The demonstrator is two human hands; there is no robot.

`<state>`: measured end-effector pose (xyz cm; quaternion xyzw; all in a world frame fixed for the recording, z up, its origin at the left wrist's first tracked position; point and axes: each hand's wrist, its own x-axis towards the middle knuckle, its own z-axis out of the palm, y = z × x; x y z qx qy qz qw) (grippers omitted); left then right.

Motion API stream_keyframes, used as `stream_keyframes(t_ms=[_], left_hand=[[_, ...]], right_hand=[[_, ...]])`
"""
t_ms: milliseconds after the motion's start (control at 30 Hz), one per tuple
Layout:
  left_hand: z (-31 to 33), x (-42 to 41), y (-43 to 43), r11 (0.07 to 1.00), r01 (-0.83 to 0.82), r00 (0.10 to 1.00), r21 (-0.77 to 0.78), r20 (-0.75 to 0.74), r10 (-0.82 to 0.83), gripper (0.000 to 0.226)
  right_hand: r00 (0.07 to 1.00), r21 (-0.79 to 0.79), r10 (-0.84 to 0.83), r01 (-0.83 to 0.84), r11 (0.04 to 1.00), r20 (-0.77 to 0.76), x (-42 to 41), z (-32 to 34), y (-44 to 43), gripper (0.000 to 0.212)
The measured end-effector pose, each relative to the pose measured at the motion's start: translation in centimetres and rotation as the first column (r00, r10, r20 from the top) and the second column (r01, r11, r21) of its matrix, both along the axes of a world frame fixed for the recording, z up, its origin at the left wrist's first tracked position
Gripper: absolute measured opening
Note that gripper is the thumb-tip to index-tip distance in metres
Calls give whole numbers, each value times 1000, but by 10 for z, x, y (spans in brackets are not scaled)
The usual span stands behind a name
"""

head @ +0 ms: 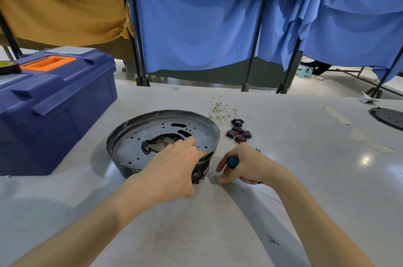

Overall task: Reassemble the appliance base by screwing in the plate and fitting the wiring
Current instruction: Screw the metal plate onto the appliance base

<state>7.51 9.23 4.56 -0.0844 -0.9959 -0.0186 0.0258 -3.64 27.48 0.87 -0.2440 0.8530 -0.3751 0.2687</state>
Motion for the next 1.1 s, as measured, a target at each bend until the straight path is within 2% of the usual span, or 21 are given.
stream_keyframes(t_ms=[100, 300, 467, 600, 667, 800, 867, 933, 1000, 1100], left_hand=[[0, -2, -1, 1000, -21, 1000, 12, -1, 21, 30], [22, -15, -10, 996, -12, 1000, 85, -22, 14, 33], [48, -27, -19, 970, -54, 999, 236, 8, 53, 29], [54, -30, -23, 941, -39, 999, 336, 35, 28, 21], [55, -30, -24, 934, -39, 999, 355, 35, 29, 26], [63, -27, -25, 895, -24, 1000, 446, 14, 19, 29], [70, -26, -28, 853, -24, 1000, 521, 11, 21, 24], [78, -24, -31, 792, -24, 999, 610, -2, 32, 20], [84, -22, -35, 715, -10, 999, 699, -17, 31, 21], [90, -18, -41, 567, -11, 1000, 823, -5, 27, 28]], right_hand=[[995, 0, 12, -12, 1000, -103, 7, -5, -12, 24], [944, 11, -5, 9, 1000, -330, 17, -14, -31, 30], [907, 51, -4, 28, 998, -421, 22, -22, -44, 12], [891, 146, 2, 73, 987, -455, 14, -21, -41, 10], [885, 202, -16, 124, 971, -466, 7, -16, -30, 13], [925, 206, -45, 131, 970, -378, -3, -6, -1, 6], [929, 209, -36, 120, 971, -368, -6, -1, 6, 12], [910, 146, -97, 168, 975, -403, -8, 4, 7, 19], [891, -56, -219, 214, 975, -398, -8, 8, 4, 16], [897, -339, -327, 220, 915, -299, -5, 14, -5, 20]])
